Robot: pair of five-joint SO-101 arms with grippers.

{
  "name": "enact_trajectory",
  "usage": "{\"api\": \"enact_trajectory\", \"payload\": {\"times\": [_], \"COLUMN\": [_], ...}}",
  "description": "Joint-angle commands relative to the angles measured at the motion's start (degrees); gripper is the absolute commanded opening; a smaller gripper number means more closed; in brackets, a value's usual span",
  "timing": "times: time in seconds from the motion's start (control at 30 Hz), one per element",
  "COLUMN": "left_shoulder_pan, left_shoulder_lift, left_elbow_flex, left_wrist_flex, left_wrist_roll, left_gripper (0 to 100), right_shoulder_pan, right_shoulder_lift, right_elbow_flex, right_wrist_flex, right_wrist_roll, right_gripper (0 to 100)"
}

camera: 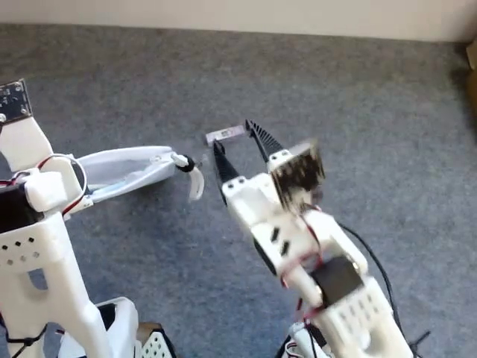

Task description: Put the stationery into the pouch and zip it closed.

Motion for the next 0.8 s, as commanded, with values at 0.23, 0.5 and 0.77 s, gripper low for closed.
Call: {"api": "enact_trajectory", "payload": {"times": [0.23,0.5,0.77], "left_shoulder_pan": [-1.0,-1.0,-1.0], "left_shoulder_lift": [-1.3,-1.3,-1.3], "left_elbow_flex": [1.8,2.9,4.9], "left_wrist_flex": [-3.3,-4.0,-5.6], "left_wrist_roll": [0.7,0.7,1.0], "left_gripper": [1,1,1], "right_shoulder_pan": [6.2,6.2,6.2], "right_shoulder_lift": [33.2,47.0,58.7], "right_elbow_flex": [-21.1,-28.1,-45.8], "right_wrist_flex": [0.4,0.6,18.4], "right_wrist_roll": [-13.4,-16.3,-27.7], "right_gripper": [18.1,18.1,18.1]}}
